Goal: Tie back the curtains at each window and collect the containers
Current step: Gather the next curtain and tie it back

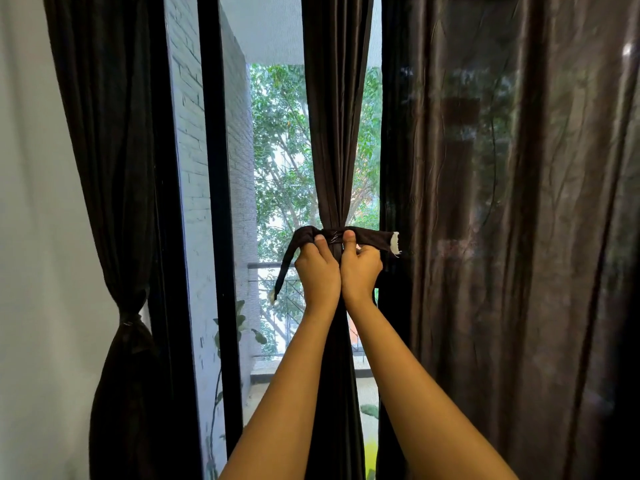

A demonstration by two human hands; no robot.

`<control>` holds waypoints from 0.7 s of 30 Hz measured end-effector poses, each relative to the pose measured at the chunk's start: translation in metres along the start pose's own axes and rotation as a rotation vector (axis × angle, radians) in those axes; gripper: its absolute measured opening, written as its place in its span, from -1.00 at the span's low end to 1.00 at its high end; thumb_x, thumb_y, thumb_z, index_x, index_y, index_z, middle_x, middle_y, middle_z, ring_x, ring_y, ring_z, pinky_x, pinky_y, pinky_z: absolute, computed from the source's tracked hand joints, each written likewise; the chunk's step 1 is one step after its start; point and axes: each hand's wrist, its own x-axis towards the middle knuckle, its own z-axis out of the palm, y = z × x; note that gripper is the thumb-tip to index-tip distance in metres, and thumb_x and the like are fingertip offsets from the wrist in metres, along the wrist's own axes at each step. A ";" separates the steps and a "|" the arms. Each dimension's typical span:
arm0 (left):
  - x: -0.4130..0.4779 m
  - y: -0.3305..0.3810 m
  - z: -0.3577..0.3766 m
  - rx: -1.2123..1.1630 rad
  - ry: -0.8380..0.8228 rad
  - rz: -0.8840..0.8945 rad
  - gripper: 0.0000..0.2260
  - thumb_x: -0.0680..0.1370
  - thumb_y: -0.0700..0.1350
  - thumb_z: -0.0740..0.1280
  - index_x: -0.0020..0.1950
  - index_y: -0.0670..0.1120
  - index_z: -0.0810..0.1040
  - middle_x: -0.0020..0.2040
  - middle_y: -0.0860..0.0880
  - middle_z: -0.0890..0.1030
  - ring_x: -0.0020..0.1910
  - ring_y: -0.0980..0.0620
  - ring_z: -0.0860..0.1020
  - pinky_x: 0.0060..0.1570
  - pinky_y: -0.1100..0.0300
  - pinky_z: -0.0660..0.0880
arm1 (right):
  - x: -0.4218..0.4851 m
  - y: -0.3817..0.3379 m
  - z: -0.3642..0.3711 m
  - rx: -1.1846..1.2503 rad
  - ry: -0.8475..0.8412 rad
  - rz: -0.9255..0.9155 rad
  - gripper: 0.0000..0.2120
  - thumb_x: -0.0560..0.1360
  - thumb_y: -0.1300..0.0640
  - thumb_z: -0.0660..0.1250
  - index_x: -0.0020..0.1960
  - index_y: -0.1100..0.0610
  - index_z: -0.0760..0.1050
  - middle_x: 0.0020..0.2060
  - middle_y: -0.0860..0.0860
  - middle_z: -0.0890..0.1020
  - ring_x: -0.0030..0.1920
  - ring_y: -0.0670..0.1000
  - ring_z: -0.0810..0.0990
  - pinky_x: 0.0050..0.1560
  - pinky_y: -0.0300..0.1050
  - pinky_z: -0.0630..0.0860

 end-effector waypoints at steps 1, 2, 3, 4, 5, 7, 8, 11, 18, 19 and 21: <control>0.000 0.000 0.000 0.013 -0.004 0.005 -0.65 0.66 -0.13 0.07 0.06 -0.42 0.46 0.05 -0.39 0.54 0.08 -0.30 0.49 -0.03 0.04 0.31 | 0.001 0.000 0.000 -0.003 -0.006 0.003 -0.55 0.59 0.01 0.23 -0.45 0.14 0.35 -0.49 0.03 0.47 -0.34 0.07 0.48 -0.32 -0.14 0.25; 0.000 0.001 0.000 0.024 -0.007 0.011 -0.65 0.66 -0.14 0.07 0.07 -0.43 0.46 0.07 -0.40 0.53 0.11 -0.30 0.48 0.03 0.03 0.29 | 0.001 -0.002 -0.002 0.000 -0.011 0.010 -0.52 0.58 0.02 0.23 -0.48 0.10 0.30 -0.53 0.00 0.43 -0.40 0.04 0.44 -0.35 -0.11 0.23; 0.000 0.001 -0.001 0.033 -0.010 0.020 -0.65 0.66 -0.15 0.08 0.09 -0.44 0.46 0.10 -0.41 0.52 0.15 -0.29 0.46 0.08 0.04 0.26 | 0.002 -0.002 -0.002 0.009 -0.018 0.022 -0.50 0.58 0.03 0.24 -0.50 0.09 0.26 -0.55 -0.01 0.40 -0.46 0.00 0.38 -0.38 -0.09 0.21; 0.000 0.002 -0.002 0.035 -0.019 0.027 -0.66 0.66 -0.16 0.08 0.11 -0.45 0.46 0.12 -0.41 0.51 0.17 -0.28 0.46 0.09 0.06 0.24 | 0.002 -0.004 -0.003 0.017 -0.028 0.040 -0.49 0.58 0.04 0.24 -0.51 0.10 0.24 -0.57 -0.01 0.38 -0.49 -0.04 0.34 -0.40 -0.09 0.21; 0.001 0.002 -0.002 0.033 -0.034 0.033 -0.66 0.66 -0.17 0.07 0.12 -0.44 0.46 0.13 -0.40 0.51 0.17 -0.28 0.46 0.07 0.08 0.24 | 0.003 -0.005 -0.003 0.027 -0.039 0.057 -0.49 0.59 0.05 0.24 -0.51 0.10 0.23 -0.57 -0.02 0.36 -0.51 -0.06 0.31 -0.41 -0.10 0.20; 0.002 0.002 -0.004 0.031 -0.068 0.044 -0.66 0.66 -0.17 0.06 0.10 -0.45 0.45 0.11 -0.40 0.52 0.13 -0.28 0.47 0.01 0.10 0.24 | 0.004 -0.007 -0.004 0.035 -0.063 0.086 -0.50 0.59 0.04 0.23 -0.50 0.10 0.25 -0.57 -0.02 0.36 -0.51 -0.07 0.31 -0.43 -0.12 0.21; 0.003 0.001 -0.004 0.030 -0.077 0.047 -0.66 0.66 -0.18 0.06 0.09 -0.45 0.45 0.10 -0.40 0.52 0.12 -0.28 0.47 -0.02 0.11 0.24 | 0.004 -0.007 -0.005 0.019 -0.072 0.096 -0.51 0.59 0.03 0.23 -0.50 0.10 0.28 -0.56 -0.01 0.39 -0.50 -0.06 0.33 -0.43 -0.12 0.23; 0.004 -0.001 -0.003 0.032 -0.075 0.054 -0.66 0.66 -0.18 0.05 0.10 -0.44 0.45 0.08 -0.40 0.52 0.09 -0.28 0.48 -0.05 0.12 0.25 | 0.005 -0.007 -0.004 -0.026 -0.072 0.065 -0.57 0.58 0.00 0.23 -0.40 0.19 0.46 -0.43 0.10 0.55 -0.37 0.04 0.51 -0.33 -0.09 0.40; 0.004 -0.003 0.009 0.053 -0.056 0.039 -0.63 0.67 -0.15 0.03 0.14 -0.43 0.45 0.10 -0.38 0.53 0.15 -0.28 0.48 0.07 0.08 0.32 | 0.006 -0.004 -0.007 -0.012 -0.044 0.082 -0.61 0.58 0.03 0.24 -0.20 0.33 0.58 -0.36 0.12 0.60 -0.27 0.09 0.55 -0.37 -0.19 0.28; 0.005 -0.004 0.011 0.044 -0.052 0.026 -0.63 0.67 -0.14 0.03 0.15 -0.42 0.45 0.13 -0.38 0.52 0.19 -0.28 0.46 0.14 0.06 0.33 | 0.006 -0.003 -0.007 -0.021 -0.014 0.075 -0.60 0.58 0.02 0.24 -0.15 0.35 0.60 -0.27 0.19 0.64 -0.19 0.14 0.58 -0.30 -0.19 0.29; 0.006 -0.004 0.012 0.037 -0.041 0.001 -0.63 0.67 -0.13 0.03 0.13 -0.42 0.45 0.13 -0.36 0.52 0.17 -0.27 0.46 0.10 0.05 0.32 | 0.004 -0.002 -0.006 -0.037 0.028 0.076 -0.60 0.57 0.00 0.25 -0.09 0.35 0.61 -0.17 0.25 0.66 -0.09 0.19 0.61 -0.24 -0.18 0.29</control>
